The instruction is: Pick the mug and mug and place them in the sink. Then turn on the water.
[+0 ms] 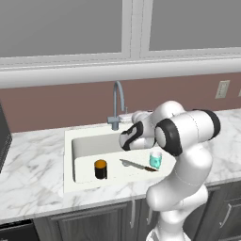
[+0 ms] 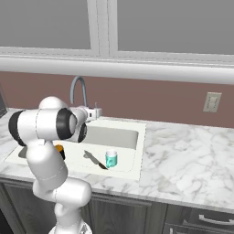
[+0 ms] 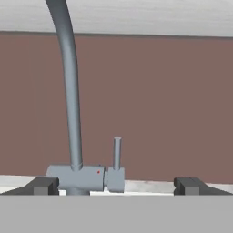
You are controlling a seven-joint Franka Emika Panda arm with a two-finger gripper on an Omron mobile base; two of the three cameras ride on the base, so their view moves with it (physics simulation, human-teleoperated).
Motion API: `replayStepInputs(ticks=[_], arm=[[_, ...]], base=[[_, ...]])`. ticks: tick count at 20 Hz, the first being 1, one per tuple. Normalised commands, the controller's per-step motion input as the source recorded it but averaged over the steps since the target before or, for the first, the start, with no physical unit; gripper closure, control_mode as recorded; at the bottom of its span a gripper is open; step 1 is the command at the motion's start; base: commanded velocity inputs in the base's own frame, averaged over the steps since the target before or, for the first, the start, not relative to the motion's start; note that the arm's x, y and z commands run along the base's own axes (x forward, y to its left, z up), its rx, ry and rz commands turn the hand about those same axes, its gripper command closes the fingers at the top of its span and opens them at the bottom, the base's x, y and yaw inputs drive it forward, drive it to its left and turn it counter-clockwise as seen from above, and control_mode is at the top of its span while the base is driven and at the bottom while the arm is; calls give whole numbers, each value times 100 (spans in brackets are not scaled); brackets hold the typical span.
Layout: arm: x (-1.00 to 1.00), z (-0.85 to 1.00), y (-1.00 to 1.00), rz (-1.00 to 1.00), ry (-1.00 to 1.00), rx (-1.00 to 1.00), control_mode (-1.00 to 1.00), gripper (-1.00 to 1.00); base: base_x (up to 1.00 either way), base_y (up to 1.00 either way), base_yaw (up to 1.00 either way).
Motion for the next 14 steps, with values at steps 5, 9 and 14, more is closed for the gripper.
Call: replayStepInputs(ticks=[5, 9, 14], arm=[[-1, -19, 0, 0, -3, 0, -100, -100], [-2, -9, 0, 0, -1, 0, -100, -100], [0, -2, 0, 0, 0, 0, -100, -100]], base=[[0, 0, 0], [0, 0, 0], [0, 0, 0]])
